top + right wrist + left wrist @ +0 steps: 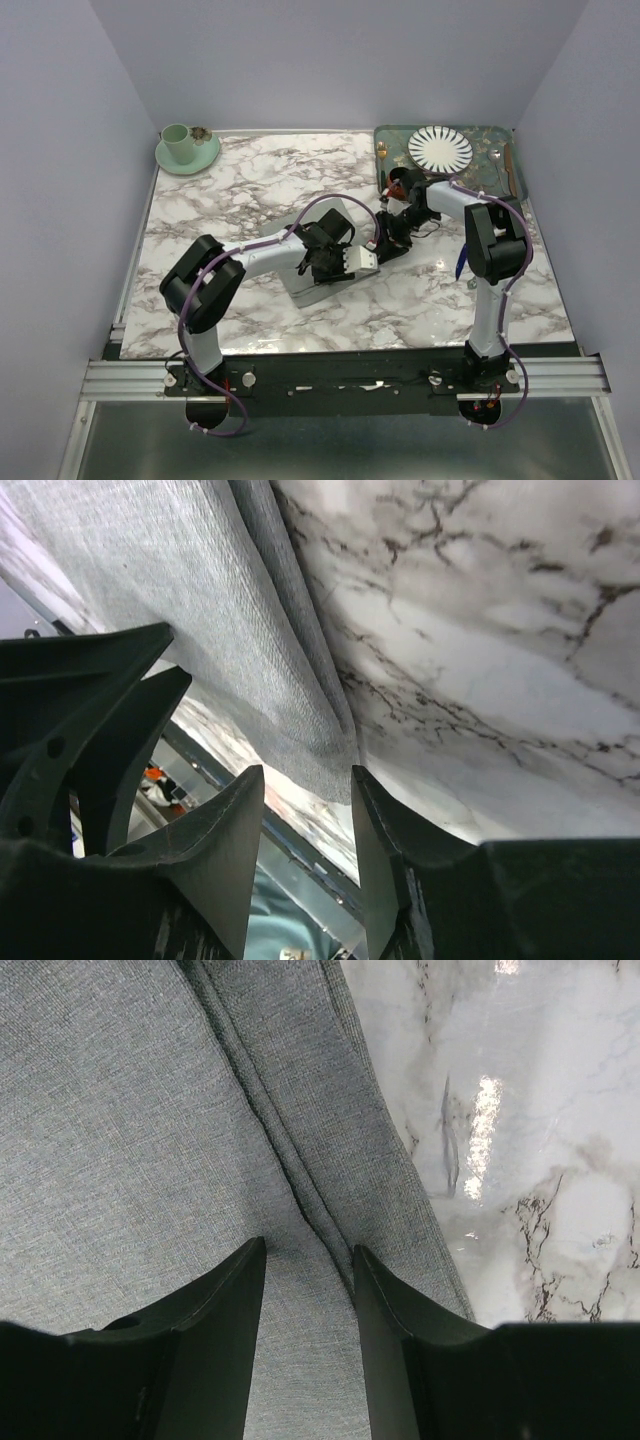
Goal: Fold the napkin into a case and place the utensils inside
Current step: Smooth out the square-folded napkin at the center of the board.
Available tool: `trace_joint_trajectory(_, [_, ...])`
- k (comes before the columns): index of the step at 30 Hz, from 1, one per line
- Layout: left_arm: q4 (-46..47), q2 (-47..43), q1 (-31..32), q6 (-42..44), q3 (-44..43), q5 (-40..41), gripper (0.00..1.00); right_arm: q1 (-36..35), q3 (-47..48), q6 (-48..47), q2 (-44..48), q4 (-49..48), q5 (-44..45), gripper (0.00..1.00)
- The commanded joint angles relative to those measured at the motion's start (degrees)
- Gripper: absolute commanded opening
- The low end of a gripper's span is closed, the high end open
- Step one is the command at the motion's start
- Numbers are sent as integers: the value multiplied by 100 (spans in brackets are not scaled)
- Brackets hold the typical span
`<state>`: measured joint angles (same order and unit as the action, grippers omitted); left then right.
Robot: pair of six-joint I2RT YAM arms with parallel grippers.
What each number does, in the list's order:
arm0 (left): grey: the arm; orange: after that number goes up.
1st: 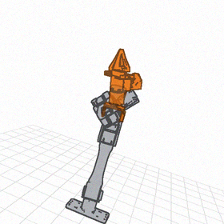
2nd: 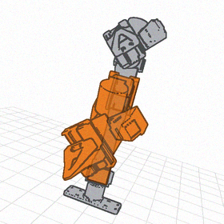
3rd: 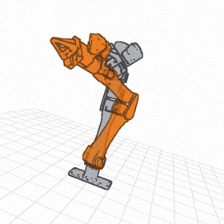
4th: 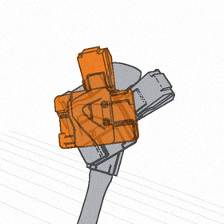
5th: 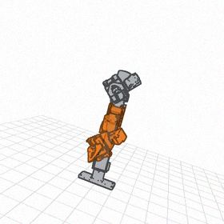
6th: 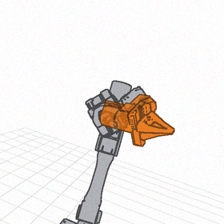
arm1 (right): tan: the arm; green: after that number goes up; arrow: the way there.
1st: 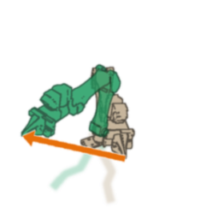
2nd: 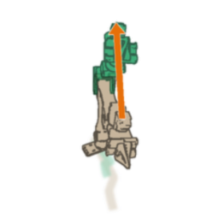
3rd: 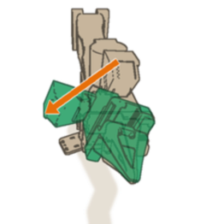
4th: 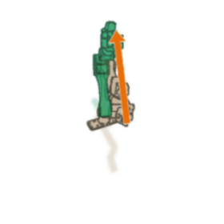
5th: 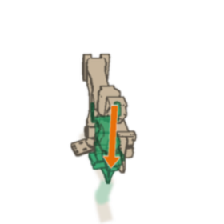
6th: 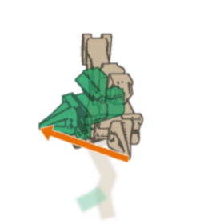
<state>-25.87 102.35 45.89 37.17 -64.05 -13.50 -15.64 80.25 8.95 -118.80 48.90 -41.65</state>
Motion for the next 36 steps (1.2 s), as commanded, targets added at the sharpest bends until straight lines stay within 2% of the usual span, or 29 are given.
trace_joint_trajectory(1, [38, 110, 17, -271, -169, -13, 52, 26, -211, -113, 217, 128, -203, 48])
trace_joint_trajectory(14, [38, 260, 17, -403, -231, -4, 52, 35, -413, -288, 112, 93, -54, 36])
trace_joint_trajectory(18, [3, 233, 17, -298, -134, -30, 48, 35, -405, -455, 191, 119, 313, 30])
trace_joint_trajectory(23, [-24, 181, 17, -219, -64, -83, 44, 131, -212, -596, 269, 154, 842, 28])
trace_joint_trajectory(26, [-24, 189, 17, -192, -29, -92, 44, 166, -185, -666, 436, 172, 580, 30])
trace_joint_trajectory(30, [-24, 189, 17, -175, -28, -153, 44, 166, -308, -605, 779, 93, -262, 33])
trace_joint_trajectory(36, [3, 189, 17, -192, -28, -153, 41, 140, -580, -298, 771, -127, -827, 34])
